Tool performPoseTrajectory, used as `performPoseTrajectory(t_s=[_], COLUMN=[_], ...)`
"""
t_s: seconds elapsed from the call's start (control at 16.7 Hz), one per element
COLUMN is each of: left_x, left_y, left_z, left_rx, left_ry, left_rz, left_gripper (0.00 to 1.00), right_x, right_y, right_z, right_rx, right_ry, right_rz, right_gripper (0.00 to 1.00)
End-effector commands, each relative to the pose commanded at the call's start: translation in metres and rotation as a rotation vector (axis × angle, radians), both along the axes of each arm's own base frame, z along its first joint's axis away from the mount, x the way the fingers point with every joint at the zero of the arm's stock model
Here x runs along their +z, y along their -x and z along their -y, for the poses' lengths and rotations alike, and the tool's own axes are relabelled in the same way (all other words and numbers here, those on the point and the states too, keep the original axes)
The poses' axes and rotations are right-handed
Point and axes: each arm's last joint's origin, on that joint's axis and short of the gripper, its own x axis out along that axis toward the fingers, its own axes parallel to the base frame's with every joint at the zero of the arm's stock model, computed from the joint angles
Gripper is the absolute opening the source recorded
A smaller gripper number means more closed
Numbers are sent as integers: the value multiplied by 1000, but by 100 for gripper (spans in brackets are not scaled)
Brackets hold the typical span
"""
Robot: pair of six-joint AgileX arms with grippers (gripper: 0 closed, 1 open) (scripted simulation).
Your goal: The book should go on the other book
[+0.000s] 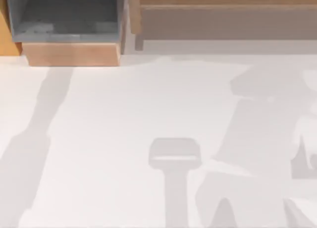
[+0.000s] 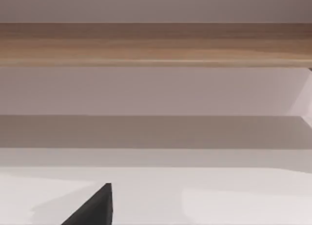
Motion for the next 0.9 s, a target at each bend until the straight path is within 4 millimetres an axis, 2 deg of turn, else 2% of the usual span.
performPoseTrajectory(t_s=[0.18,0.36,0.48,0.66,0.78,0.9], left_x=[11,-8,-36,-97,-143,-183], left_y=[38,65,75,91,107,127], left_z=[-39,-80,-111,-161,-191,-212], left_rx=[21,75,108,117,91,54], left_ry=[-336,-691,-902,-1125,-1195,-1209], left_rz=[126,162,113,-63,-217,-357], left_gripper=[0,0,0,0,0,0], right_x=[0,0,0,0,0,0], right_y=[0,0,0,0,0,0], right_z=[0,0,0,0,0,0], right_rx=[0,0,0,0,0,0], right_ry=[0,0,0,0,0,0], right_rz=[0,0,0,0,0,0], right_gripper=[100,100,100,100,100,100])
